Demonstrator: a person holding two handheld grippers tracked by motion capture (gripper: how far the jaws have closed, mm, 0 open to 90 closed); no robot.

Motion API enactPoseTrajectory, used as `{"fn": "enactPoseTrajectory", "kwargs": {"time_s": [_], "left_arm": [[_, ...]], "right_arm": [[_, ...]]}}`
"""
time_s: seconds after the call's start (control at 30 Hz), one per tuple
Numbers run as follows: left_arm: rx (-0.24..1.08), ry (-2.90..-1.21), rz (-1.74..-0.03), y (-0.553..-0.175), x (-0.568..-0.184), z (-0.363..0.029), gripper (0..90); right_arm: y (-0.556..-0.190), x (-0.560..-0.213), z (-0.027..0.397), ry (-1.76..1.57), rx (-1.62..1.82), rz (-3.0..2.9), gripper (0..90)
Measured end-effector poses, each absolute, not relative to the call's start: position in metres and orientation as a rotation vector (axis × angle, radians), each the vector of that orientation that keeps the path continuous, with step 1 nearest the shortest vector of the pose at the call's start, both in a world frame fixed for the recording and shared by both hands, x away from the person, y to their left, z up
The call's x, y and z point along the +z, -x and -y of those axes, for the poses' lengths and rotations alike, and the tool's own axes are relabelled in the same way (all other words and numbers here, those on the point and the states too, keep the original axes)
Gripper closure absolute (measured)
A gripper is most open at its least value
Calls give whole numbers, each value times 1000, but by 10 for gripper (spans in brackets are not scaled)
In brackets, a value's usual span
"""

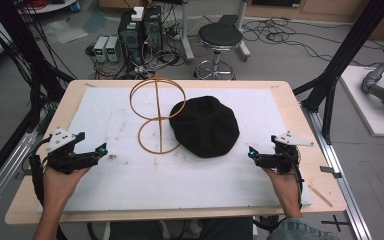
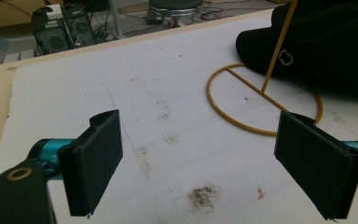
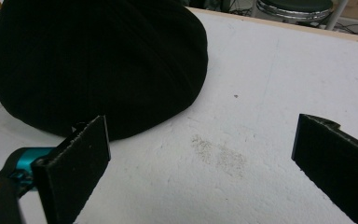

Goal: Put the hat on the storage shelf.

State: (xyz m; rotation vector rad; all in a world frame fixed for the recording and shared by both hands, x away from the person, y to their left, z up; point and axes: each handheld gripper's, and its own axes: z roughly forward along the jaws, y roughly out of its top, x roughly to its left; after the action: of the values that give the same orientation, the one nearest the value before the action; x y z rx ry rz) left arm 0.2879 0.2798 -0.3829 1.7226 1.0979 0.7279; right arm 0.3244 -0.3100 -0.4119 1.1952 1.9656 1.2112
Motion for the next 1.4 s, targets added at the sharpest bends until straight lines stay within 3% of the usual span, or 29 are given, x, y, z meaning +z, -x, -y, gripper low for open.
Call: {"fn": "enactPoseTrajectory", "kwargs": {"time_s": [0.7, 1.4], "left_arm": [[741, -1710, -1094, -285, -380, -283, 156], [732, -1712, -1095, -284, -381, -285, 156]], "right_arm": [[-326, -403, 305, -1196, 1258, -1940, 39], [-368, -385, 250, -1072, 1326, -2007, 41]]}}
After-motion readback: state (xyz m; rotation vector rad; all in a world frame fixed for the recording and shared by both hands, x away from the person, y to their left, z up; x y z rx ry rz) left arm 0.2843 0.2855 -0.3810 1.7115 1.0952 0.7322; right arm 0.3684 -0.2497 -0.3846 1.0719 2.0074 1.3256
